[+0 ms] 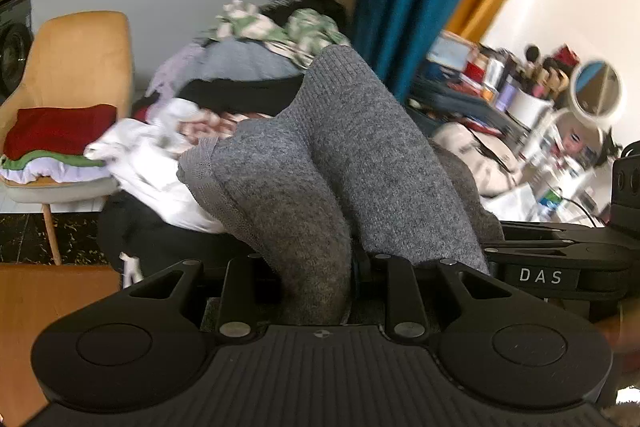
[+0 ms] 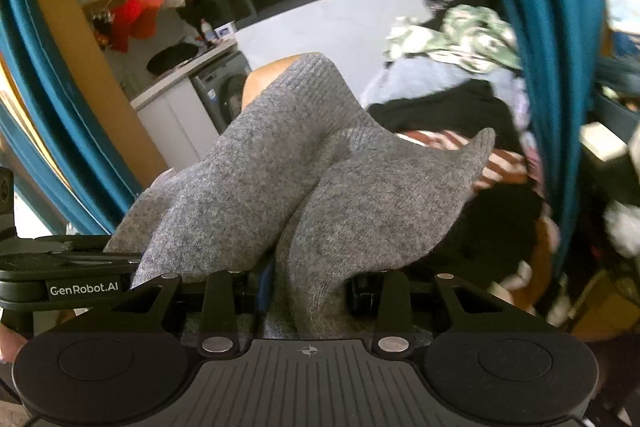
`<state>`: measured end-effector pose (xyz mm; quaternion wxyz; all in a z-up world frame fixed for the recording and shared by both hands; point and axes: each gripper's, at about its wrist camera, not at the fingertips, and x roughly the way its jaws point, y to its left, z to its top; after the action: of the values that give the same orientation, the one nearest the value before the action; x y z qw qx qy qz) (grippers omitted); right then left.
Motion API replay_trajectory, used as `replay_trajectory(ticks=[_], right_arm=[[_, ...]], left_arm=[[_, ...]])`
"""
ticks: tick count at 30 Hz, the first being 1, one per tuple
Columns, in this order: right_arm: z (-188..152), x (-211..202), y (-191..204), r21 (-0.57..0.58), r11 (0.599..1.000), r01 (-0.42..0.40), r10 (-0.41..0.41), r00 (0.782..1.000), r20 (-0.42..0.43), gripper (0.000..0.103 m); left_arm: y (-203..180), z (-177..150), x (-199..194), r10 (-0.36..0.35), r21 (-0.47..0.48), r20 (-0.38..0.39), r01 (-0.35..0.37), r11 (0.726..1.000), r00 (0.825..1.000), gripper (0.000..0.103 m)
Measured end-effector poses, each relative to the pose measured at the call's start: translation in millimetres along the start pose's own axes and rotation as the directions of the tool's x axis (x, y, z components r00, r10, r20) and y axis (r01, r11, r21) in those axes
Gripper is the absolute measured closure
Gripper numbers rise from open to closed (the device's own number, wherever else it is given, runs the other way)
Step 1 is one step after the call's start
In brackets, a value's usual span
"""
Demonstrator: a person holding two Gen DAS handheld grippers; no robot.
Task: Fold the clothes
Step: 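Carry the folded sweater with both grippers onto the clothes stack on the wooden chair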
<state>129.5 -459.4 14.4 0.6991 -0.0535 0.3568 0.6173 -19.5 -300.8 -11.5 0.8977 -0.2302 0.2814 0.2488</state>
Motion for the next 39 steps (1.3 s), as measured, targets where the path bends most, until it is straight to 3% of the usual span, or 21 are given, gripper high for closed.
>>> replay_trajectory(ticks=[4, 10, 15, 27, 39], right_arm=[[18.5, 63.2, 70.3, -0.007, 1.000, 0.016, -0.016, 1.000, -0.012, 0.070], [45.4, 162.6, 176.2, 0.001, 1.000, 0.011, -0.011, 0.999, -0.046, 0.070], [56.9, 223.4, 220.7, 0.014, 1.000, 0.027, -0.026, 0.998, -0.058, 0.070], [97.6, 384.9, 235.9, 0.038, 0.999, 0.012, -0.006, 0.987, -0.159, 0.071], [206.0, 570.6, 213.5, -0.011, 0.999, -0.045, 0.041, 0.970, -0.239, 0.073]], left_arm=[[85.5, 17.8, -10.8, -0.020, -0.011, 0.018, 0.020, 1.000, 1.000, 0.076], [218.8, 52.1, -39.8, -0.011, -0.022, -0.023, 0.011, 1.000, 1.000, 0.076], [297.8, 73.2, -42.1, -0.003, -0.030, -0.044, 0.002, 1.000, 0.999, 0.076], [421.9, 114.5, 24.4, -0.003, -0.042, -0.111, -0.002, 0.999, 0.994, 0.076], [548.9, 218.4, 135.0, 0.092, -0.043, -0.123, -0.098, 0.994, 0.988, 0.077]])
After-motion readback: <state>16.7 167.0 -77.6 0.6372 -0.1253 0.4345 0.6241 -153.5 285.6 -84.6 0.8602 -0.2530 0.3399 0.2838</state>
